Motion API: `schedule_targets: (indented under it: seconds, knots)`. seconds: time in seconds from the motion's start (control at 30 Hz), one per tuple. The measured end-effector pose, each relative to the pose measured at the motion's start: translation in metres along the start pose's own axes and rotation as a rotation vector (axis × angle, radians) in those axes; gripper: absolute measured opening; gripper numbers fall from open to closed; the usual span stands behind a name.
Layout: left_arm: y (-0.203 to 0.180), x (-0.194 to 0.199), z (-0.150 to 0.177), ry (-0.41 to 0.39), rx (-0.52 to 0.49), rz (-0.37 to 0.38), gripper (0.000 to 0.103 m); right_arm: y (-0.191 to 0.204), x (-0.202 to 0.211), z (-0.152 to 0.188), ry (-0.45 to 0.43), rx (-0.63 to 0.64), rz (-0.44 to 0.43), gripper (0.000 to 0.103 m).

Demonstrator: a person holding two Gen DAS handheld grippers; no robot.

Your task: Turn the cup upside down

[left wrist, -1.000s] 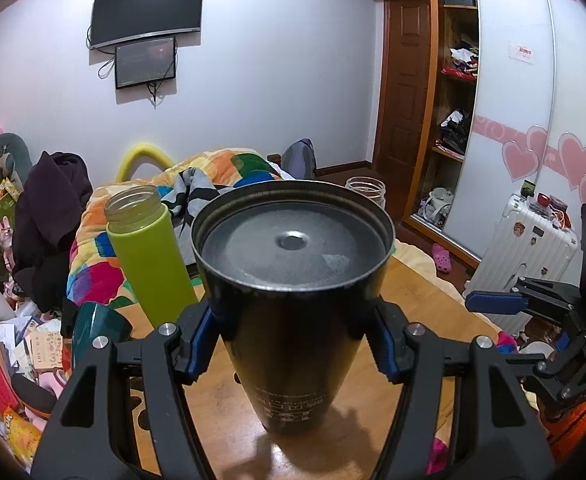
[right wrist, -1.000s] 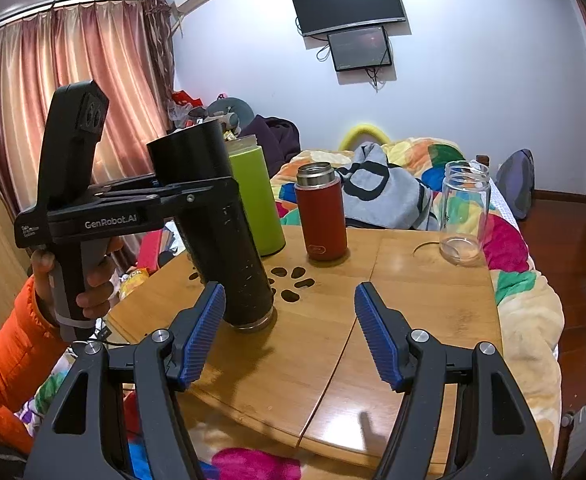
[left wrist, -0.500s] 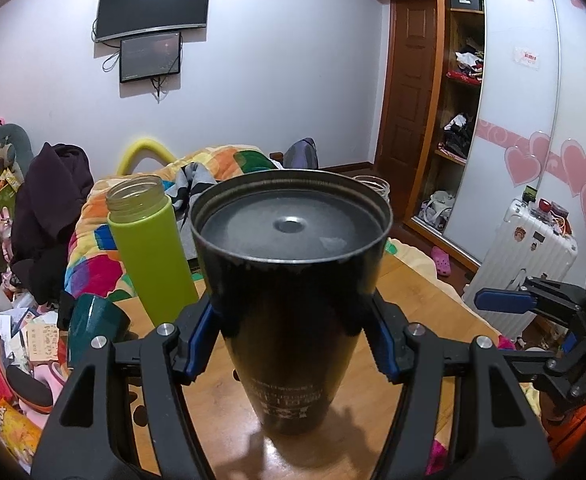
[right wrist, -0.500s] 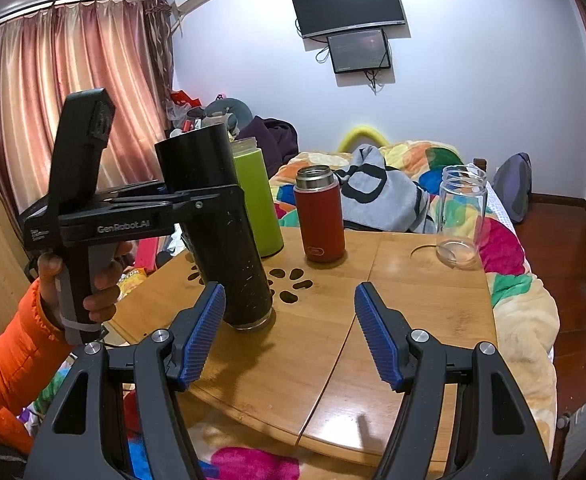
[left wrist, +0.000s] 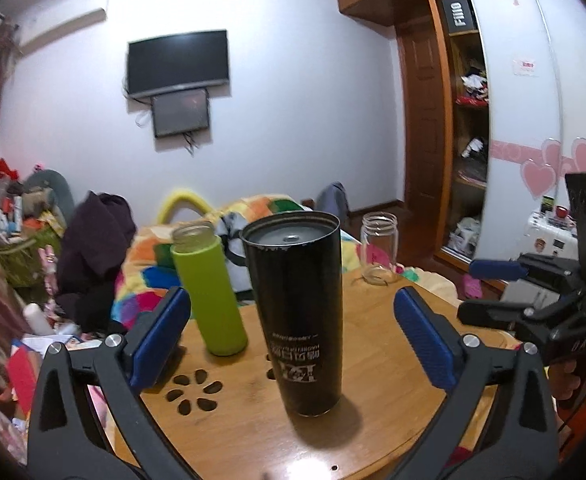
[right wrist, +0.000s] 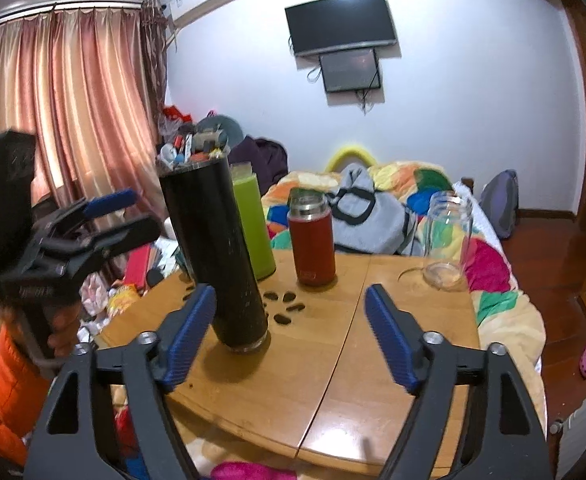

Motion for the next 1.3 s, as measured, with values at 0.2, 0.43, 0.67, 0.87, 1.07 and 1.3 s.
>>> schedule_targets:
  seconds: [0.2,0.43,0.67,0.87,1.07,1.3]
  knots:
    - [0.004,0.024,-0.002,-0.088,0.047,-0.075,0.103,0.005,0.018,-0.022,-0.078,0.005,0.072,0.098]
    - [0.01,0.035,0.005,-0.12,0.109,-0.122,0.103,0.009,0.033,-0.033,-0.129,-0.027,0.127,0.103]
    - [0.015,0.042,0.016,-0.123,0.136,-0.166,0.103,0.015,0.033,-0.024,-0.131,-0.017,0.167,0.103]
    - [0.02,0.044,0.019,-0.118,0.154,-0.174,0.103,0.023,0.036,-0.021,-0.129,0.036,0.188,0.103]
    - [0.023,0.047,0.021,-0.12,0.169,-0.179,0.103,0.029,0.041,-0.024,-0.141,0.052,0.188,0.103]
    - [0.023,0.048,0.02,-0.12,0.174,-0.174,0.103,0.031,0.041,-0.024,-0.141,0.039,0.181,0.103]
Point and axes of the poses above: each gripper's, at about its wrist camera, not at the fingertips, and x roughly against the way its jaws point, y to its left, z to its underside, the point moved 10 cm from there along -x, roughly the way its jaws point, and after that the axes turned 7 degrees about x, right-handed, at the moved point
